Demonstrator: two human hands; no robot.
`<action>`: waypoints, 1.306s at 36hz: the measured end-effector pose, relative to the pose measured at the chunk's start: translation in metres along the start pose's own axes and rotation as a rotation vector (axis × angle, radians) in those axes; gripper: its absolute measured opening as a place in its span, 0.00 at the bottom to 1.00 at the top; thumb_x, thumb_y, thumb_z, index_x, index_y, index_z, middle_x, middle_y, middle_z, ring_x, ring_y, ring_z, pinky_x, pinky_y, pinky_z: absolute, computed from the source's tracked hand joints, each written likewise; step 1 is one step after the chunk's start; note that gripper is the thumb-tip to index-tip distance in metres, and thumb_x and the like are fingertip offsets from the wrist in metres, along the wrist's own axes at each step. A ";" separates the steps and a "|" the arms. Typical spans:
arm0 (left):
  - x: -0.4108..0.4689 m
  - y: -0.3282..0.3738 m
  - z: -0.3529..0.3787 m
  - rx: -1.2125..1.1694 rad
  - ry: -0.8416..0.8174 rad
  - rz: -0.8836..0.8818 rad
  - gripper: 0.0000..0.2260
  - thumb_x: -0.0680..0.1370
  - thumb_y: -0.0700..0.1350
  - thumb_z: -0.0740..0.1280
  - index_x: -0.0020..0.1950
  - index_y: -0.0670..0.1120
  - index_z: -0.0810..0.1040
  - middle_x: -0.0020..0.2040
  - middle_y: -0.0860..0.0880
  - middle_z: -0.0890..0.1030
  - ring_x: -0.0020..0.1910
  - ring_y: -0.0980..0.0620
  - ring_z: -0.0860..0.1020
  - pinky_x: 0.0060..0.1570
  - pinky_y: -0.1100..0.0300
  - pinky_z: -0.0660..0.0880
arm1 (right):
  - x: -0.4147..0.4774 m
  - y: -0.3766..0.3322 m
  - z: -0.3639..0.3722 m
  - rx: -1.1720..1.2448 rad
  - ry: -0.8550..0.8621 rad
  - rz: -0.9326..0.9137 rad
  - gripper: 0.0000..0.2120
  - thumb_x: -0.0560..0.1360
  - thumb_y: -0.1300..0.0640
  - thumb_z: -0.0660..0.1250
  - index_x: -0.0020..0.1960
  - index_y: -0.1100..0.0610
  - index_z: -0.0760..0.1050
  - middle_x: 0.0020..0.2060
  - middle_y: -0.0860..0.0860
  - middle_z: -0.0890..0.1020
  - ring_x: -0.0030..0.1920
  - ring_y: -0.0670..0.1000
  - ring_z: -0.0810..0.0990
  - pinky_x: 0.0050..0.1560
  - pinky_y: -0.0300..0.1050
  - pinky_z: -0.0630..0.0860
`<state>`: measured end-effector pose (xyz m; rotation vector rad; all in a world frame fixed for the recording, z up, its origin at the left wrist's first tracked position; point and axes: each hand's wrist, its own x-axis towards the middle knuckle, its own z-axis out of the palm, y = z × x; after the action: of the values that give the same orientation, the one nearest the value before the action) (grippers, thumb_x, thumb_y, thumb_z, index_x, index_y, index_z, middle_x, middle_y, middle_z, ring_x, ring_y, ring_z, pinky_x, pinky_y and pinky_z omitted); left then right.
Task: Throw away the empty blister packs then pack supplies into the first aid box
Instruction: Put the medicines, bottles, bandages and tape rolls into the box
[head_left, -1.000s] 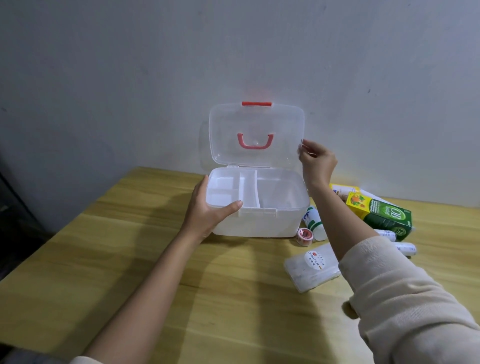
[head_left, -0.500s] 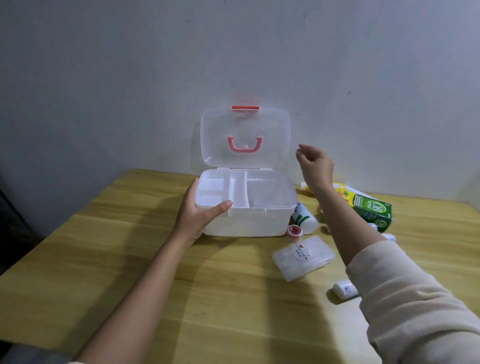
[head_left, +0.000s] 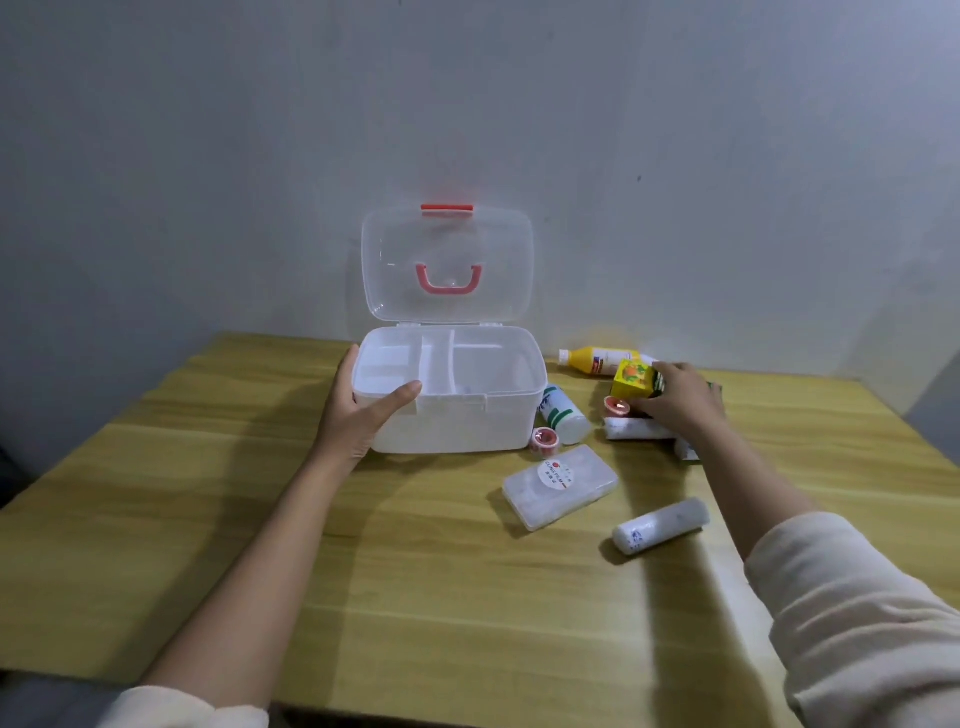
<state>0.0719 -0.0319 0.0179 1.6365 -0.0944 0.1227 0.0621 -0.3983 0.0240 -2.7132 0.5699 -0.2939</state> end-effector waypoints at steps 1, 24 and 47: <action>0.001 0.000 0.000 -0.002 -0.003 -0.001 0.55 0.56 0.65 0.79 0.78 0.53 0.60 0.76 0.52 0.68 0.75 0.50 0.66 0.73 0.46 0.66 | 0.000 0.000 0.000 -0.016 0.002 0.000 0.27 0.70 0.48 0.69 0.67 0.54 0.68 0.67 0.56 0.71 0.66 0.58 0.70 0.70 0.57 0.59; 0.011 -0.008 -0.007 -0.010 -0.058 -0.016 0.56 0.52 0.67 0.81 0.76 0.55 0.63 0.74 0.52 0.70 0.73 0.50 0.69 0.71 0.45 0.68 | -0.012 -0.133 -0.050 0.127 0.053 -0.479 0.29 0.63 0.41 0.75 0.61 0.49 0.75 0.57 0.50 0.77 0.58 0.53 0.73 0.58 0.53 0.72; 0.008 -0.008 -0.001 0.008 -0.015 0.023 0.54 0.55 0.63 0.76 0.78 0.53 0.60 0.77 0.52 0.65 0.76 0.52 0.64 0.74 0.50 0.65 | -0.007 -0.163 -0.037 -0.214 -0.131 -0.682 0.27 0.64 0.46 0.73 0.61 0.47 0.74 0.58 0.47 0.78 0.60 0.52 0.72 0.57 0.49 0.64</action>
<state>0.0806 -0.0304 0.0108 1.6446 -0.1243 0.1288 0.1024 -0.2665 0.1182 -3.0212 -0.4038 -0.2241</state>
